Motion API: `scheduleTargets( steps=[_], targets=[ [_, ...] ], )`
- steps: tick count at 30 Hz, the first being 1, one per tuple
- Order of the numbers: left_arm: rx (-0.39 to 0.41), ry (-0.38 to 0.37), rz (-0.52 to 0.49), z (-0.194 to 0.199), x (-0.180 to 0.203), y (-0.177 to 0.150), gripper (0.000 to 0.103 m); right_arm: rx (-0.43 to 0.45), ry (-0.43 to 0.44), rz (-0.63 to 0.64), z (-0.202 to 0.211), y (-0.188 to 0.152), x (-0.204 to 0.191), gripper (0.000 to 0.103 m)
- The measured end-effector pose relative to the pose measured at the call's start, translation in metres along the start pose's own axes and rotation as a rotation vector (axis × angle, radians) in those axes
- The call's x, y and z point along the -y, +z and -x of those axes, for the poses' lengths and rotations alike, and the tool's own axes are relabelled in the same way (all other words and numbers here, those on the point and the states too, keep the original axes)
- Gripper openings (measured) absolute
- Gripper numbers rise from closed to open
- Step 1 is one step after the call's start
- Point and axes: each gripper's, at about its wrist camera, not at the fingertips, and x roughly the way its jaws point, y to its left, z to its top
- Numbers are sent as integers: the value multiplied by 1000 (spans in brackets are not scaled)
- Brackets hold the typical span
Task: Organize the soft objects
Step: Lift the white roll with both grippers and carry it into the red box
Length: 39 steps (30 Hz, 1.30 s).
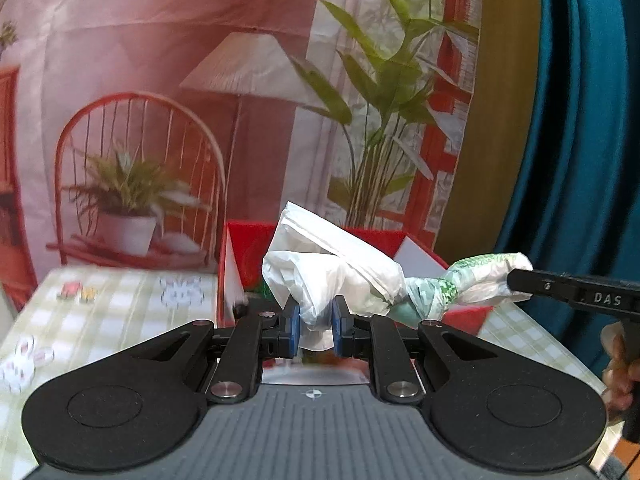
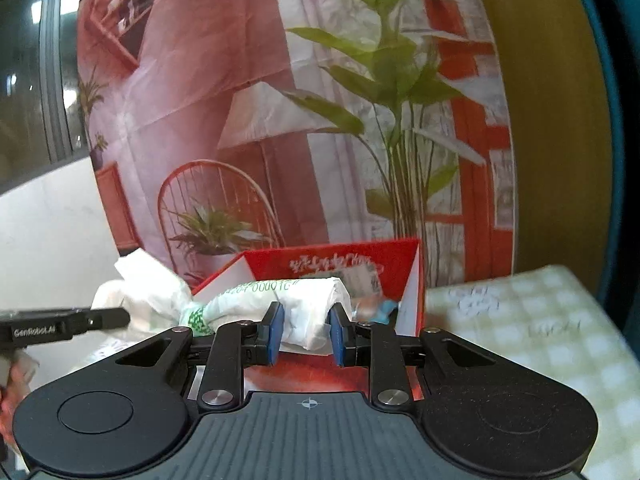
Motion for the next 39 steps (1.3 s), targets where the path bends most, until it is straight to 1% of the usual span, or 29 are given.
scheduleTargets(
  steps=[5,8,12,16,21,23,27,28,29,33,37,39],
  targets=[
    [-48,-12,38,-41,-10,19,17,-11,-40,65,-27,31,2,22],
    [-77,-3,53,-66,-17,27,17,-26,-54,94,-49,41,4,22],
    [-106,7,100,-96,-29,35,17,-59,-75,106,-85,52,8,22],
    [-132,17,107,-117,-34,40,17,-80,-98,132,-115,58,11,22],
    [-184,8,71,-143,-33,39,17,-122,-134,147,-150,58,22,21],
    [-202,11,62,-153,-34,37,17,-151,-159,143,-163,57,28,21],
    [-247,30,94,-172,-42,33,18,-218,-179,150,-184,51,32,20],
    [-255,44,91,-175,-42,33,19,-237,-185,155,-189,50,31,20],
    [-252,58,85,-176,-42,32,20,-251,-188,157,-194,49,30,20],
    [-249,67,70,-179,-42,33,23,-295,-206,155,-208,49,29,20],
    [-228,95,89,-179,-48,33,27,-342,-223,163,-220,47,30,20],
    [-214,104,101,-178,-50,34,29,-362,-236,146,-224,46,32,20]
  ],
)
